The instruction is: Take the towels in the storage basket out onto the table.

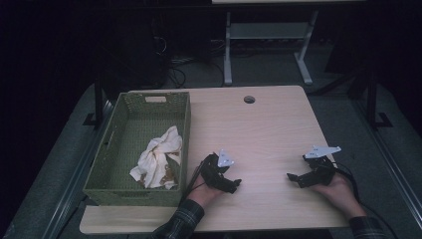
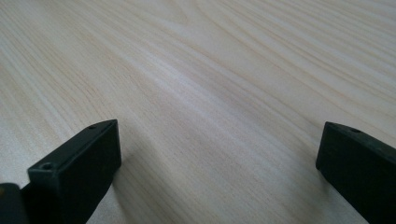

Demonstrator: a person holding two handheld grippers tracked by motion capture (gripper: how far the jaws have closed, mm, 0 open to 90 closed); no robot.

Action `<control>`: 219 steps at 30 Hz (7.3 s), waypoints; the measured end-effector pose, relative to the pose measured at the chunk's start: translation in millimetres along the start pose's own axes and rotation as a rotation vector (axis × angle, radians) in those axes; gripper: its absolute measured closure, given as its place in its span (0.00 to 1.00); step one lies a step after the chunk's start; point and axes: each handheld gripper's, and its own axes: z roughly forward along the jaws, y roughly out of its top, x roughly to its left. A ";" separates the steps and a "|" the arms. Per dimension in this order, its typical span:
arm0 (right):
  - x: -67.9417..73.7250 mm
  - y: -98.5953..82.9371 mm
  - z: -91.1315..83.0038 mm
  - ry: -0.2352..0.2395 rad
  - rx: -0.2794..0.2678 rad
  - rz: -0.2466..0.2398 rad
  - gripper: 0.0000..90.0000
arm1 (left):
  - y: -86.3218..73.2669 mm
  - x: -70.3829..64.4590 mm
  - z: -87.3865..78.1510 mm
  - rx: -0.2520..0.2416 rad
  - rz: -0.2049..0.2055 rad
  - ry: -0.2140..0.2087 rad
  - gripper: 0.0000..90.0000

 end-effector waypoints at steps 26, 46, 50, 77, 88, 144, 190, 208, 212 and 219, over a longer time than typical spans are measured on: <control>-0.1 0.4 0.2 0.003 0.003 0.002 0.00 | 18.7 -1.2 -27.0 0.024 -0.037 0.034 0.12; -0.1 0.4 0.2 0.003 0.003 0.000 0.00 | 38.4 0.9 -46.5 0.005 -0.034 0.043 0.12; -0.1 0.4 0.2 0.003 0.003 0.001 0.00 | 43.0 2.6 -50.3 -0.013 -0.045 0.023 0.12; -0.2 0.2 0.1 0.002 0.001 -0.001 0.00 | 68.9 13.7 -78.2 -0.065 -0.006 -0.042 0.12; -0.2 0.2 0.1 0.003 0.001 -0.001 0.00 | 71.5 34.8 -101.7 -0.081 -0.022 -0.034 0.12; -0.3 0.2 0.1 0.003 0.002 -0.002 0.00 | 0.3 123.0 -180.2 -0.051 -0.153 0.208 0.14; -0.2 0.2 0.1 0.003 0.001 -0.003 0.00 | -45.4 170.4 -113.7 0.371 -0.254 0.253 0.22; -0.2 0.2 0.1 0.003 0.001 -0.002 0.00 | -43.1 171.8 -127.9 0.388 -0.341 0.222 0.83; -0.2 0.2 0.1 0.003 0.001 -0.002 0.00 | -41.4 171.1 -136.5 0.318 -0.359 0.215 0.84; -0.2 0.2 0.1 0.003 0.002 -0.002 0.00 | -40.5 170.1 -151.7 0.209 -0.369 0.232 0.85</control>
